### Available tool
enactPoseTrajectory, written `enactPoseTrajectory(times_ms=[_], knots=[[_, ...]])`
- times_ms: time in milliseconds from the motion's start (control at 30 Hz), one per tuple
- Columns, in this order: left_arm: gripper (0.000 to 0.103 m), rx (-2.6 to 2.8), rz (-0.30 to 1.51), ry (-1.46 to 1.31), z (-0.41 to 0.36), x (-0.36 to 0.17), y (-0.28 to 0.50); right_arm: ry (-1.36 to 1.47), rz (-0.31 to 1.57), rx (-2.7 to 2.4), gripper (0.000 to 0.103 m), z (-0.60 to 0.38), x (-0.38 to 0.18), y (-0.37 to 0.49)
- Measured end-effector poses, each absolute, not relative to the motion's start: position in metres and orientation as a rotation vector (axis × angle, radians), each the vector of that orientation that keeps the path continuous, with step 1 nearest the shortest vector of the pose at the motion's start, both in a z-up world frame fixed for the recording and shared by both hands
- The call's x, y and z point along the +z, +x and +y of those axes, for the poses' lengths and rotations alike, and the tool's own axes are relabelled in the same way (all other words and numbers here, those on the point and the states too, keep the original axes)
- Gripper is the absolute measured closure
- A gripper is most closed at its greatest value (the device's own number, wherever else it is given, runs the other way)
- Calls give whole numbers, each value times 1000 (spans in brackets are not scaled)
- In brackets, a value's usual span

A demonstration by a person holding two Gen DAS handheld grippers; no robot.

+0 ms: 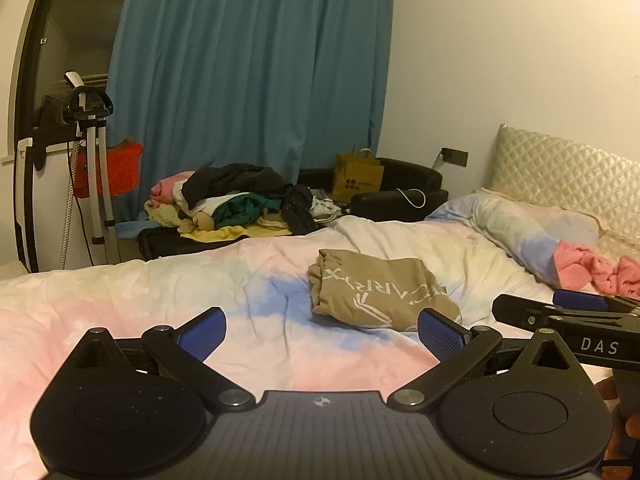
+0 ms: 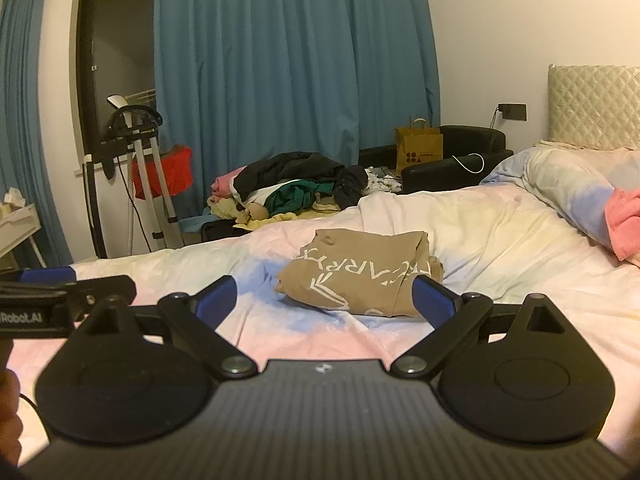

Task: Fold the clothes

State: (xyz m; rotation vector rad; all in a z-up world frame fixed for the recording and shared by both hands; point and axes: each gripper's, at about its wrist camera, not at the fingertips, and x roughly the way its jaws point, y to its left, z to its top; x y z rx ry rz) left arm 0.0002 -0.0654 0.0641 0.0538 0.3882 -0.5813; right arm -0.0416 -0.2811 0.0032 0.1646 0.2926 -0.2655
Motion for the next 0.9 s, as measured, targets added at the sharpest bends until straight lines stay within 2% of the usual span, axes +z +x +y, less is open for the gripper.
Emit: enactPoseTrajectory(times_ms=[900], knots=[[0, -582, 368, 37, -58, 68, -9, 170, 301, -268, 7, -280, 4, -43]])
